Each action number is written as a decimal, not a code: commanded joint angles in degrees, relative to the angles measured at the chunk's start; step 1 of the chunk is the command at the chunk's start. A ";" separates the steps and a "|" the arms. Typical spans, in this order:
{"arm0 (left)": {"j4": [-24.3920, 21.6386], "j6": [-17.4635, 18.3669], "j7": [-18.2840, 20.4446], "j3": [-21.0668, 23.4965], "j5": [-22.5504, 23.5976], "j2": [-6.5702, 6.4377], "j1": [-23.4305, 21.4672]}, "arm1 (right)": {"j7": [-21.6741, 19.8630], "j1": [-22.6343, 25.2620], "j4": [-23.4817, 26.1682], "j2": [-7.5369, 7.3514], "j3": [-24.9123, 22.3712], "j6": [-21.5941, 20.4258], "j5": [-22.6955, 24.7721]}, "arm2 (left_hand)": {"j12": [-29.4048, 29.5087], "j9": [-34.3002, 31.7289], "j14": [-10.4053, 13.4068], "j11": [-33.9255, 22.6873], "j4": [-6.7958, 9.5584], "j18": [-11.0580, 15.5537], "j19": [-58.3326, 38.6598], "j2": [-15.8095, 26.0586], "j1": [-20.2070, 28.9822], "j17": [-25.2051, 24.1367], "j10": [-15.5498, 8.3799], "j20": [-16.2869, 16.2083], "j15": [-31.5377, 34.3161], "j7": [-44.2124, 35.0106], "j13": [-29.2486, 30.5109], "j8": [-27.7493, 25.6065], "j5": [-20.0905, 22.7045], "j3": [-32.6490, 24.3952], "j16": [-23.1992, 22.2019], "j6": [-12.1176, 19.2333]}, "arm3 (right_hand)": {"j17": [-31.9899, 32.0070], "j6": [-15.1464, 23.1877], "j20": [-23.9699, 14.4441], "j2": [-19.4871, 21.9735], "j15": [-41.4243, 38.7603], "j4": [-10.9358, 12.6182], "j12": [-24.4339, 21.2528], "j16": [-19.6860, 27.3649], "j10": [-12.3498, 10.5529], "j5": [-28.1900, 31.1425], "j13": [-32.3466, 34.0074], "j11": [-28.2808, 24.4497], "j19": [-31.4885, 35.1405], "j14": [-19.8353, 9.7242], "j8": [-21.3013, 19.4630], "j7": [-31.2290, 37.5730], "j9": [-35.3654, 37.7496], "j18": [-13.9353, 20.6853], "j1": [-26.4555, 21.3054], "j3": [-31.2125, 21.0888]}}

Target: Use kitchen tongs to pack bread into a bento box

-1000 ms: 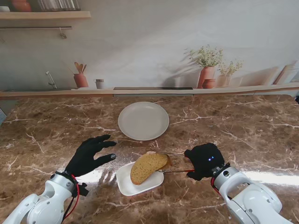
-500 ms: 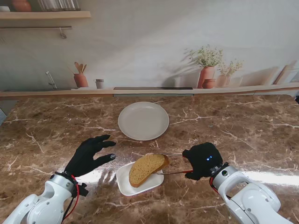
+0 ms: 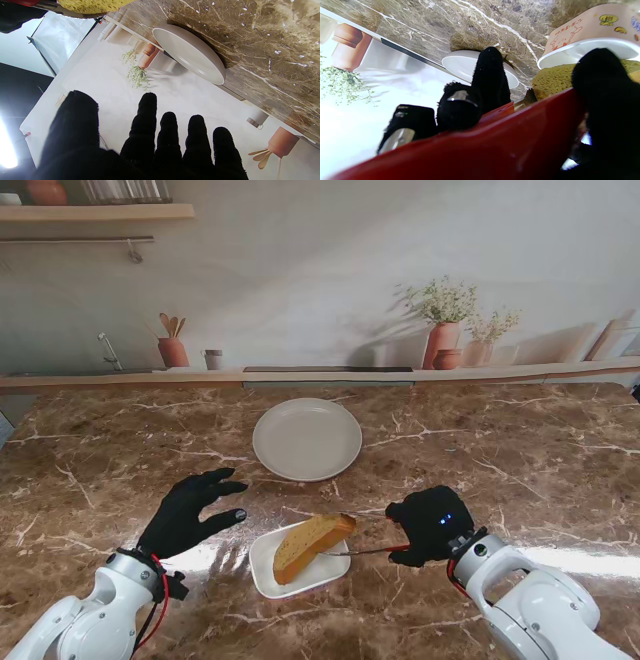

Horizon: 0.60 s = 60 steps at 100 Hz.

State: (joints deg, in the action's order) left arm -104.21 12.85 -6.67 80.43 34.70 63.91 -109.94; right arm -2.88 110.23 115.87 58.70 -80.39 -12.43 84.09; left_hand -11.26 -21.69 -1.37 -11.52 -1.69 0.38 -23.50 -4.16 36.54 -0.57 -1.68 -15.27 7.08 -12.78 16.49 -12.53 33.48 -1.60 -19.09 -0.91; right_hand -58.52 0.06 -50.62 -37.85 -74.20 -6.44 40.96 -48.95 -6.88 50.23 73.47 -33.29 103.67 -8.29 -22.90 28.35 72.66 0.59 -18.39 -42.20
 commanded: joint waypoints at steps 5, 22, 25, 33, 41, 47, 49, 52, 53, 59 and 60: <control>-0.13 0.00 -0.14 0.02 0.13 0.16 -0.48 | -1.49 0.18 0.10 -0.27 -0.04 -0.25 0.39 | 0.30 -0.49 2.16 0.61 0.28 1.22 2.23 1.91 0.29 -0.62 0.00 0.20 -1.39 -0.29 -1.23 -0.45 0.75 2.20 0.69 1.87 | -0.07 5.14 -2.18 4.09 -2.82 0.01 0.62 -1.02 0.65 3.51 2.54 0.34 4.42 -5.78 -0.29 -0.34 -0.32 1.77 -1.50 -2.59; -0.15 -0.01 -0.23 0.05 0.09 0.18 -0.49 | -2.63 0.51 0.67 -0.22 -0.90 -0.76 0.02 | 0.29 -0.50 2.21 0.61 0.29 1.18 2.24 1.92 0.29 -0.62 -0.08 0.16 -1.37 -0.28 -1.19 -0.44 0.69 2.17 0.67 1.86 | 1.10 4.30 -2.58 3.03 -1.23 1.15 1.09 -0.70 0.31 0.77 2.20 0.60 3.47 -6.37 -0.35 -2.37 -2.77 2.63 -3.98 6.85; -0.13 0.00 -0.25 0.04 0.09 0.18 -0.49 | -2.72 0.56 0.68 -0.21 -1.11 -0.89 -0.23 | 0.30 -0.45 2.19 0.63 0.29 1.17 2.26 1.97 0.25 -0.64 0.01 0.16 -1.39 -0.25 -1.24 -0.43 0.62 2.18 0.68 1.84 | 1.19 4.09 -2.61 2.39 -1.17 1.19 1.10 -0.71 0.26 0.38 2.06 0.66 3.42 -6.42 -0.32 -2.58 -2.99 2.64 -3.59 7.51; -0.11 0.00 -0.31 0.03 0.12 0.19 -0.53 | -2.84 0.74 0.71 -0.15 -1.73 -1.38 -1.09 | 0.31 -0.43 2.26 0.66 0.28 1.17 2.29 1.99 0.27 -0.65 -0.11 0.16 -1.40 -0.26 -1.24 -0.43 0.64 2.18 0.68 1.86 | 1.38 3.53 -2.69 1.52 -1.11 1.76 1.15 -0.82 0.25 -0.50 1.65 0.73 3.30 -6.71 -0.20 -3.13 -3.58 2.69 -2.73 7.92; -0.15 -0.08 -0.34 0.05 0.09 0.20 -0.62 | -2.67 0.95 0.62 -0.10 -2.41 -1.77 -1.74 | 0.32 -0.44 2.24 0.66 0.28 1.16 2.37 1.99 0.25 -0.68 -0.11 0.19 -1.43 -0.22 -1.28 -0.41 0.57 2.19 0.69 1.87 | 1.43 3.11 -2.77 1.73 -1.21 2.15 1.23 -0.96 0.24 -1.01 1.45 0.70 3.24 -6.98 -0.12 -3.53 -3.99 2.72 -1.72 7.75; -0.20 -0.13 -0.32 0.09 0.13 0.20 -0.69 | -2.80 1.21 0.60 -0.03 -2.91 -1.77 -2.36 | 0.34 -0.36 2.39 0.70 0.28 1.18 2.45 2.02 0.23 -0.68 -0.18 0.22 -1.46 -0.22 -1.31 -0.41 0.57 2.20 0.71 1.96 | 1.54 2.86 -2.82 1.83 -1.21 2.26 1.31 -1.02 0.29 -1.51 1.24 0.68 3.17 -7.00 -0.04 -3.88 -4.45 2.77 -1.05 7.54; -0.21 -0.14 -0.33 0.10 0.15 0.20 -0.70 | -2.74 1.28 0.57 0.00 -3.07 -1.72 -2.48 | 0.34 -0.34 2.40 0.72 0.29 1.19 2.48 2.02 0.29 -0.69 -0.12 0.23 -1.48 -0.19 -1.33 -0.40 0.51 2.17 0.72 1.97 | 1.55 2.79 -2.84 1.82 -1.21 2.29 1.33 -1.04 0.30 -1.59 1.21 0.69 3.16 -6.99 -0.02 -3.96 -4.59 2.78 -0.94 7.46; -0.22 -0.15 -0.35 0.11 0.17 0.20 -0.72 | -2.65 1.41 0.55 0.03 -3.30 -1.62 -2.56 | 0.34 -0.41 2.29 0.69 0.28 1.19 2.51 1.95 0.28 -0.67 -0.07 0.24 -1.46 -0.23 -1.27 -0.41 0.60 2.19 0.72 1.91 | 1.57 2.77 -2.87 1.90 -1.21 2.29 1.36 -1.07 0.29 -1.67 1.14 0.68 3.14 -7.00 -0.01 -4.04 -4.74 2.79 -0.63 7.39; -0.22 -0.16 -0.36 0.11 0.17 0.20 -0.72 | -2.62 1.46 0.54 0.04 -3.40 -1.58 -2.59 | 0.34 -0.40 2.29 0.70 0.28 1.20 2.52 1.95 0.26 -0.67 -0.09 0.24 -1.48 -0.21 -1.29 -0.41 0.57 2.20 0.73 1.92 | 1.58 2.76 -2.87 1.92 -1.20 2.28 1.37 -1.07 0.28 -1.72 1.11 0.67 3.13 -7.01 0.00 -4.08 -4.78 2.80 -0.51 7.37; -0.25 -0.17 -0.32 0.13 0.16 0.19 -0.73 | -2.26 1.70 0.37 0.14 -3.88 -1.15 -3.06 | 0.36 -0.34 2.26 0.74 0.28 1.24 2.59 1.97 0.28 -0.68 -0.16 0.25 -1.50 -0.17 -1.34 -0.39 0.50 2.19 0.74 1.86 | 1.69 2.69 -2.92 2.02 -1.19 2.27 1.39 -1.11 0.33 -1.80 1.02 0.68 3.06 -7.03 0.00 -4.19 -5.02 2.85 0.11 7.18; -0.25 -0.16 -0.31 0.13 0.17 0.19 -0.73 | -2.16 1.73 0.31 0.16 -3.94 -1.02 -3.16 | 0.35 -0.38 2.30 0.73 0.28 1.25 2.60 1.98 0.28 -0.68 -0.14 0.26 -1.51 -0.17 -1.34 -0.39 0.49 2.19 0.74 1.86 | 1.69 2.68 -2.93 2.04 -1.17 2.28 1.40 -1.12 0.33 -1.81 0.95 0.67 3.05 -6.99 0.00 -4.21 -5.03 2.85 0.20 7.11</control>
State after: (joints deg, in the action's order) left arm -104.33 12.85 -6.89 80.60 34.70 63.94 -110.22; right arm -4.82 111.27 116.41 58.79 -83.79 -14.33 81.45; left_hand -11.26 -21.69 -1.37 -11.52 -1.69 0.38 -22.83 -4.16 36.54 -0.57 -1.68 -15.27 7.08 -12.78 16.49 -12.53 33.48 -1.60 -19.08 -0.91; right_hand -56.74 0.43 -51.34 -38.28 -72.33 -6.44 41.53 -48.95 -7.11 48.45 73.42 -32.59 103.55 -9.93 -22.90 24.87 68.51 1.83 -19.19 -33.91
